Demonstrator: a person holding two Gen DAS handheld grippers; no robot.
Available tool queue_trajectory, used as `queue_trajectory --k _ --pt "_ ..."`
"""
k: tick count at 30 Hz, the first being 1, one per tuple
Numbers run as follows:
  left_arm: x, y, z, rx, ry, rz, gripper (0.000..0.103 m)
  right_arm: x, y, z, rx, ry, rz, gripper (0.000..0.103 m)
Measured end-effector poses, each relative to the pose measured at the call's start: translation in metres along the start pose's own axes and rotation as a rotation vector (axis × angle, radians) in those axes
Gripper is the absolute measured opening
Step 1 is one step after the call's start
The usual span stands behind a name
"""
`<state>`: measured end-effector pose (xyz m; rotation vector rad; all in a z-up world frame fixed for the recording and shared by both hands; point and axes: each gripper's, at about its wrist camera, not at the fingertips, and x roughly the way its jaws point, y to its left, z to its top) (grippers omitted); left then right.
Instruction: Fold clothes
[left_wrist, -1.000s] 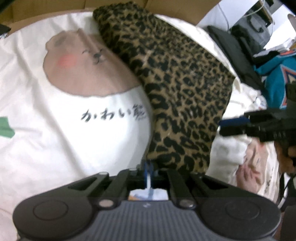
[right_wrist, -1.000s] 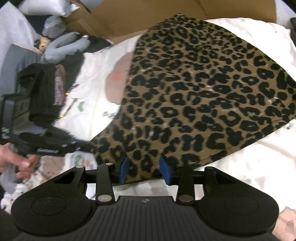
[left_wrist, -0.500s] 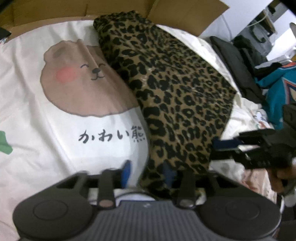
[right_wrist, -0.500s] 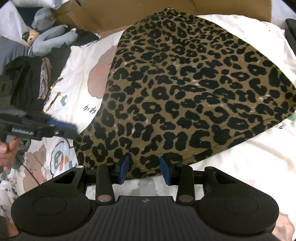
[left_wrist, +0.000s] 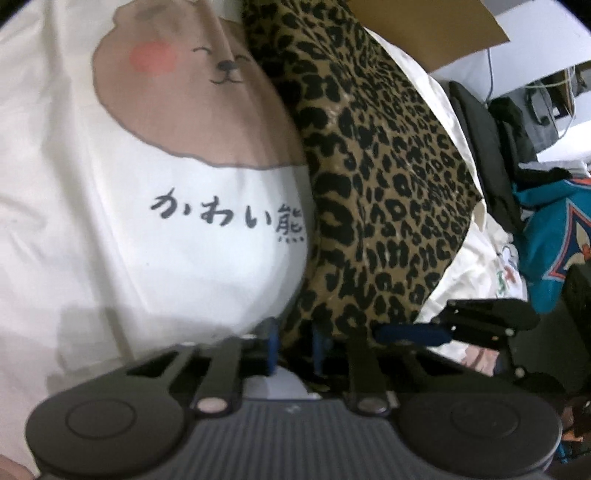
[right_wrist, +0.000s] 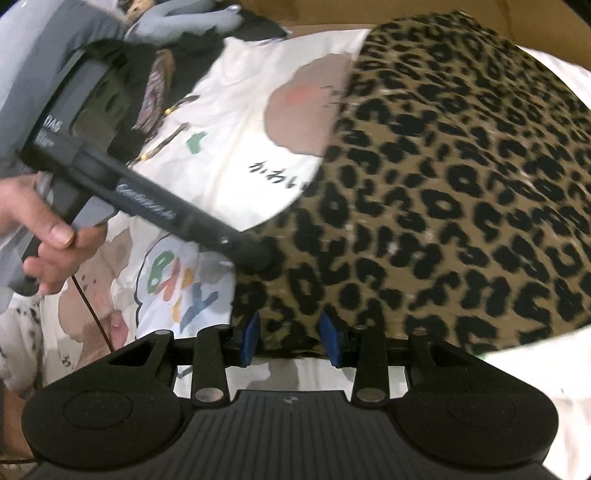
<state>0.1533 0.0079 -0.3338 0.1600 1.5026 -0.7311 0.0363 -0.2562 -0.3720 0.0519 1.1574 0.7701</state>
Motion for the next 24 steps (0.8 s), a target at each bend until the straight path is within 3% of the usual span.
queue_trajectory --k 2,8,12,15,20,24 --pt "-0.004 -0.001 0.000 -0.008 -0.015 -0.014 0.010 0.005 0.004 0.002 -0.001 0.003 0.013 0.033" --pt "0.001 0.001 -0.001 -0.032 -0.014 -0.006 0.010 0.016 0.023 0.005 -0.053 0.025 0.030 0.033" --pt "0.006 0.004 -0.003 -0.073 -0.012 -0.024 0.029 0.004 0.012 0.008 -0.005 0.012 0.031 0.035" --pt "0.007 0.002 -0.007 -0.063 -0.019 -0.042 0.036 -0.014 -0.007 0.009 0.059 -0.032 -0.017 0.035" --pt "0.006 0.003 -0.011 -0.080 -0.027 -0.060 0.034 -0.029 -0.040 0.004 0.213 -0.119 -0.107 0.035" --pt "0.004 -0.001 -0.013 -0.088 -0.031 -0.048 0.033 -0.039 -0.057 0.000 0.234 -0.143 -0.148 0.035"
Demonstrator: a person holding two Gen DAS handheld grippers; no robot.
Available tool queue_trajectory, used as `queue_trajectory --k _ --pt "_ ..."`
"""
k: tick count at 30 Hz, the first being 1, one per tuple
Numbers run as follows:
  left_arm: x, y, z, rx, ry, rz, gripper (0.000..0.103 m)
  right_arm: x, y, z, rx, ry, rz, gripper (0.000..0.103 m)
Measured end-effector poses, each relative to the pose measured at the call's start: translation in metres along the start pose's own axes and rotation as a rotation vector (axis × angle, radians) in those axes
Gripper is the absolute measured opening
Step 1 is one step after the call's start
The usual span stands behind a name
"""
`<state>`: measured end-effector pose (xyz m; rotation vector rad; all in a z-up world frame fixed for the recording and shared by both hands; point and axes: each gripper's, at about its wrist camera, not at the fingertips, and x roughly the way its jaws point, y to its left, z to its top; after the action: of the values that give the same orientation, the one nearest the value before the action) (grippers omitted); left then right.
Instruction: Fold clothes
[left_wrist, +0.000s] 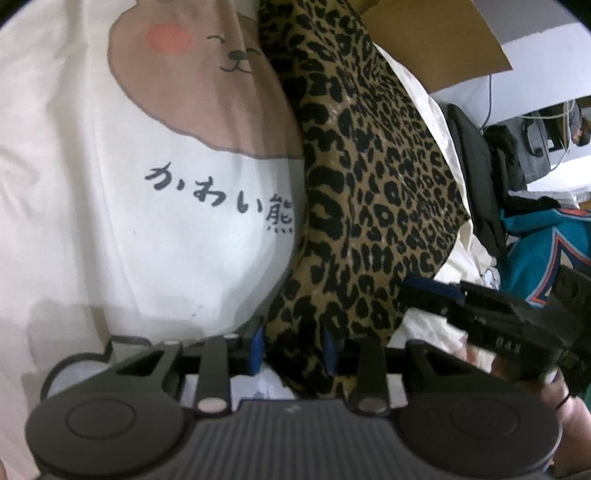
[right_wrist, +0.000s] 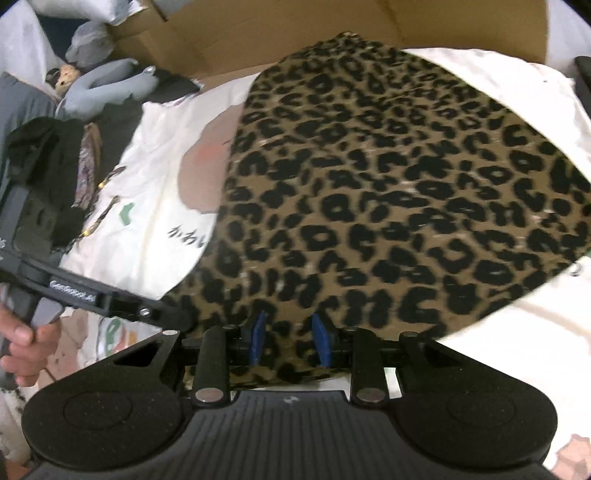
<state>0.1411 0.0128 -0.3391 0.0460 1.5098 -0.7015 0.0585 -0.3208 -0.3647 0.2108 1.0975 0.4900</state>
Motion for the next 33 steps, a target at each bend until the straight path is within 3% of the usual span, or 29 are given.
queue_trajectory --k 2,6,8,12,15,18,19,27,30,33 --pt "0.000 -0.003 -0.003 0.001 -0.009 0.017 0.033 -0.004 -0.009 0.000 0.015 -0.013 -0.016 0.035" --pt "-0.002 -0.006 -0.007 -0.026 -0.024 0.037 0.023 -0.013 -0.030 0.001 0.050 -0.040 -0.061 0.035" --pt "-0.005 -0.006 -0.009 -0.035 -0.030 0.030 0.015 -0.016 -0.038 0.000 0.071 -0.054 -0.072 0.035" --pt "-0.011 -0.011 -0.009 -0.007 -0.041 -0.009 0.011 -0.022 -0.049 -0.003 0.094 -0.071 -0.088 0.035" --pt "-0.016 -0.012 -0.010 -0.019 -0.057 -0.055 0.012 -0.022 -0.051 -0.005 0.092 -0.072 -0.094 0.035" --pt "-0.011 -0.010 -0.012 -0.037 -0.053 -0.043 0.029 -0.022 -0.051 -0.006 0.093 -0.075 -0.095 0.035" --pt "-0.009 -0.008 -0.013 -0.049 -0.051 -0.048 0.030 -0.022 -0.051 -0.006 0.093 -0.075 -0.096 0.035" --pt "0.001 0.003 -0.025 -0.073 -0.027 -0.116 0.029 -0.031 -0.063 -0.006 0.129 -0.105 -0.115 0.035" --pt "0.001 -0.001 -0.030 -0.077 -0.017 -0.185 0.019 -0.033 -0.070 -0.006 0.148 -0.112 -0.133 0.035" --pt "0.004 -0.003 -0.031 -0.084 -0.024 -0.167 0.026 -0.036 -0.076 -0.007 0.170 -0.122 -0.144 0.035"
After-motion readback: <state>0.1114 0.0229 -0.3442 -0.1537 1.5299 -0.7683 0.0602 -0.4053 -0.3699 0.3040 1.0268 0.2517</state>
